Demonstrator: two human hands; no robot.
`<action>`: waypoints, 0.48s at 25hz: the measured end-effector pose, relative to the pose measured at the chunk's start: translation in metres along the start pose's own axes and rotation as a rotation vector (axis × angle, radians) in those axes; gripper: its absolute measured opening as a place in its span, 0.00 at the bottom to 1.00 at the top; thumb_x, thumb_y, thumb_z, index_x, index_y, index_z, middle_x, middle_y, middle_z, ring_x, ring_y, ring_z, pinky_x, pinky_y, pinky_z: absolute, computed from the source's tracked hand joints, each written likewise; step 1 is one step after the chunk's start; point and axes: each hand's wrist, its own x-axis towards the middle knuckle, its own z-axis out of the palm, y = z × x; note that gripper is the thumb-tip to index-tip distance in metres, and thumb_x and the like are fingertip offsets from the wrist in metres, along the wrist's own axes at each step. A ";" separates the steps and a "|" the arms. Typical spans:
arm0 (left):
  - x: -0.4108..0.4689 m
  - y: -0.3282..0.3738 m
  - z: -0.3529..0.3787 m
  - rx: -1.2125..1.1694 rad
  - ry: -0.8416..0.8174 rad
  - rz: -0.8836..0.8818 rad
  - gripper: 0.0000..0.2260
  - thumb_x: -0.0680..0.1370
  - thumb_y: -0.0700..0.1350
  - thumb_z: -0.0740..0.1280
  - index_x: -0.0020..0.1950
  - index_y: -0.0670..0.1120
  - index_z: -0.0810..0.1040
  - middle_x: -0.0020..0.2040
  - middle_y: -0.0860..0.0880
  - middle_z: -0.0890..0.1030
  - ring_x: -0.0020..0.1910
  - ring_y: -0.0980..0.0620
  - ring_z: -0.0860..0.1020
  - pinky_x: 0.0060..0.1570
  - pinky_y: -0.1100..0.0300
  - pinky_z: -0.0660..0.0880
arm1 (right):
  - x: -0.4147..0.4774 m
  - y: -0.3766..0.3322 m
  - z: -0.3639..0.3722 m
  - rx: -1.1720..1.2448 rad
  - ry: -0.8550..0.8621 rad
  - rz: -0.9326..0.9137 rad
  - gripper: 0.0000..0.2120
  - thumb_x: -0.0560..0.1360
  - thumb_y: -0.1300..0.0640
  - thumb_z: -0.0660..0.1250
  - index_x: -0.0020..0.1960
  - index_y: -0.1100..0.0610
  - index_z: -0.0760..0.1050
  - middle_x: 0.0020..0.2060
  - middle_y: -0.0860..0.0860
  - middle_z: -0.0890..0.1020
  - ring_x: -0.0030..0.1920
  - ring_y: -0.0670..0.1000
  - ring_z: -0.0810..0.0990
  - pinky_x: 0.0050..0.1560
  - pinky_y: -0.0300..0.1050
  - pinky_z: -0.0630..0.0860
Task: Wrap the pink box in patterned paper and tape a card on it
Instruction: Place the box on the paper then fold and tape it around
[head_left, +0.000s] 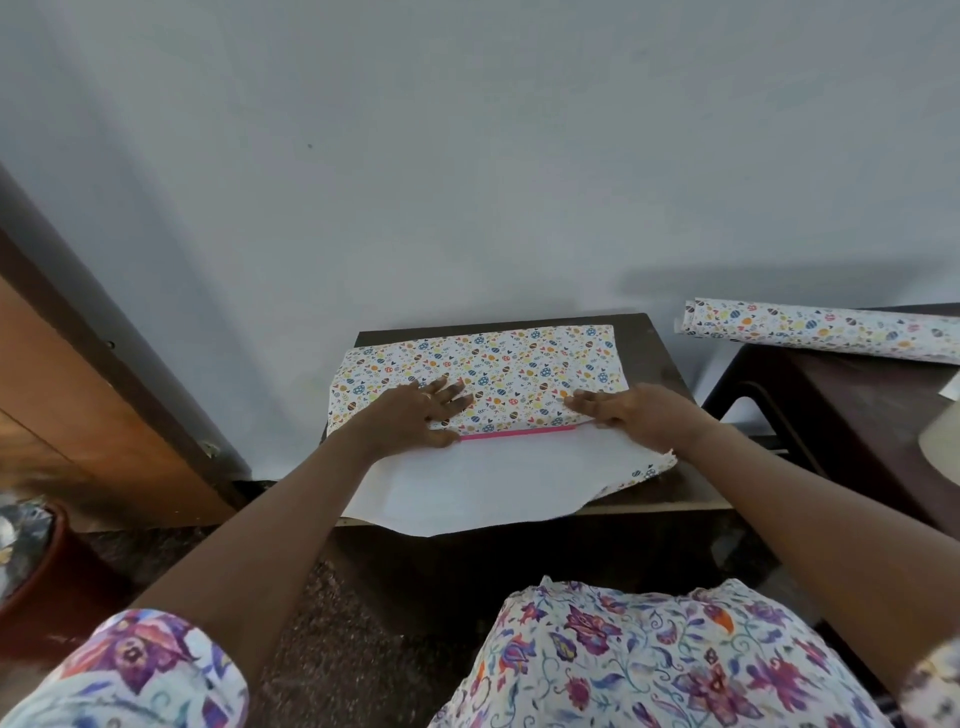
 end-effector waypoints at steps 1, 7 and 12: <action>0.000 0.002 0.000 0.024 0.000 -0.007 0.26 0.79 0.52 0.62 0.75 0.52 0.58 0.76 0.53 0.54 0.76 0.55 0.50 0.74 0.56 0.49 | -0.003 -0.005 -0.003 -0.060 -0.005 0.031 0.31 0.82 0.62 0.51 0.72 0.38 0.38 0.72 0.35 0.52 0.65 0.51 0.74 0.59 0.44 0.73; -0.008 0.013 -0.003 0.113 -0.004 -0.064 0.26 0.80 0.55 0.59 0.76 0.55 0.55 0.76 0.56 0.53 0.76 0.56 0.51 0.71 0.57 0.57 | -0.027 -0.006 -0.002 -0.356 0.056 0.168 0.27 0.81 0.62 0.52 0.76 0.45 0.52 0.66 0.47 0.74 0.49 0.54 0.81 0.35 0.43 0.67; -0.015 0.020 0.002 0.148 0.030 -0.120 0.25 0.80 0.57 0.57 0.76 0.56 0.55 0.76 0.56 0.53 0.76 0.55 0.52 0.70 0.57 0.60 | -0.030 -0.013 -0.010 -0.026 0.333 0.707 0.12 0.77 0.65 0.56 0.54 0.62 0.76 0.47 0.56 0.81 0.48 0.57 0.80 0.42 0.43 0.71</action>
